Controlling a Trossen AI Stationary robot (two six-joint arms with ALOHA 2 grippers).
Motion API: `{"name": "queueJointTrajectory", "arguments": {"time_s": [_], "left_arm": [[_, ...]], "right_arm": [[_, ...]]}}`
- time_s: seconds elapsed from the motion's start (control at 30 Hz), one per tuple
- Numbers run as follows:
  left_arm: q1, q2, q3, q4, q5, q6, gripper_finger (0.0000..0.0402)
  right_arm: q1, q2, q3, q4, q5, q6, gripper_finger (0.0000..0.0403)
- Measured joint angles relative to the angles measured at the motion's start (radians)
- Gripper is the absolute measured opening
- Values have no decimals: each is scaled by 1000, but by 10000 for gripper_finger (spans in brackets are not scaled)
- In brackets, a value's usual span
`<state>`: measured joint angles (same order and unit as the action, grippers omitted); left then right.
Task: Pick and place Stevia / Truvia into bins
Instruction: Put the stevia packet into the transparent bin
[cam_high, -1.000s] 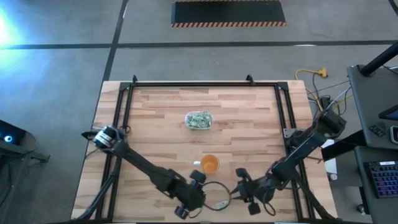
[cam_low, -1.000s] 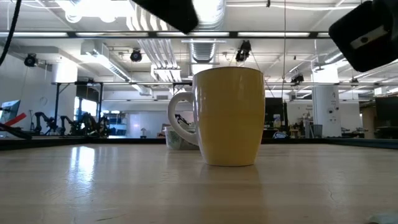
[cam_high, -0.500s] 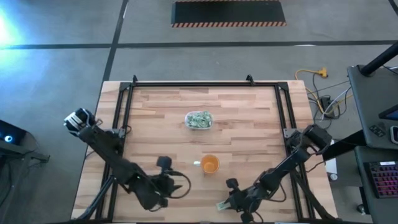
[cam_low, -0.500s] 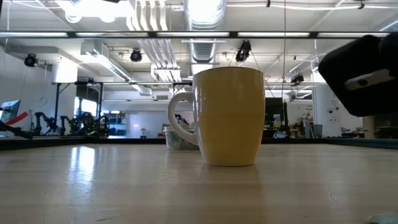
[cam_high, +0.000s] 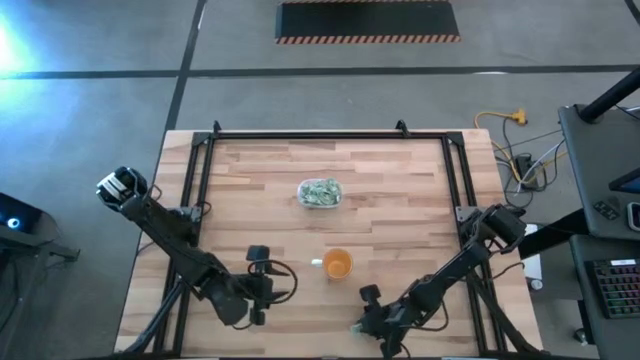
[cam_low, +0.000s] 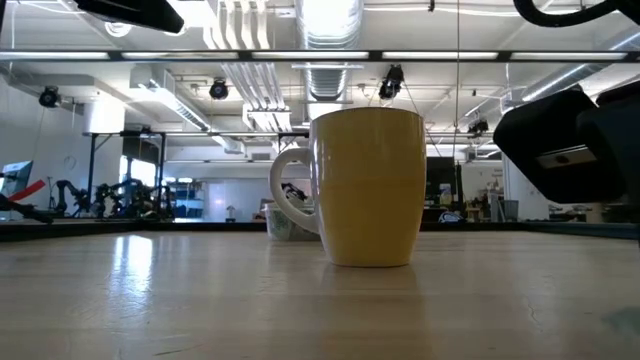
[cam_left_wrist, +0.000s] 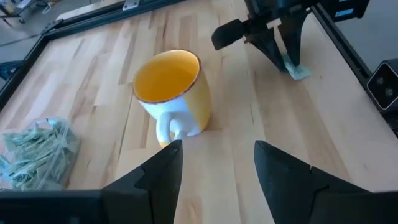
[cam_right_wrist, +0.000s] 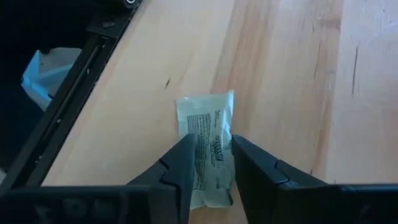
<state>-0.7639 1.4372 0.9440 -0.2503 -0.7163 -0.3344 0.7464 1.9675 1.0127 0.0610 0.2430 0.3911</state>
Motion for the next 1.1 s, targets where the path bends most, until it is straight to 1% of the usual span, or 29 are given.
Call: {"name": "queueJointTrajectory", "arguments": {"time_s": [0.27,0.37,0.5,0.6,0.7,0.77,0.87,0.93,1.1], "left_arm": [[0,0,-1,-4,0,4,183],[0,0,-1,-11,0,4,183],[0,0,-2,-48,0,6,183],[0,0,-2,-77,0,6,183],[0,0,-2,-99,-4,7,183],[0,0,-2,-111,-26,23,183],[0,-1,-2,-107,-42,62,183],[0,-1,-2,-105,-43,84,183],[1,-1,-2,-99,-44,115,183]], "right_arm": [[-1,-10,-1,-16,2,-48,20],[-2,-45,-3,-82,14,-40,11],[-1,-137,-3,-251,72,50,10],[0,-212,-3,-414,178,122,9],[-5,-292,-3,-548,344,156,9],[-13,-337,-3,-610,479,148,9],[-46,-409,-3,-633,638,74,9],[-82,-458,-3,-628,684,-1,9],[-223,-551,-3,-573,695,-160,9]]}}
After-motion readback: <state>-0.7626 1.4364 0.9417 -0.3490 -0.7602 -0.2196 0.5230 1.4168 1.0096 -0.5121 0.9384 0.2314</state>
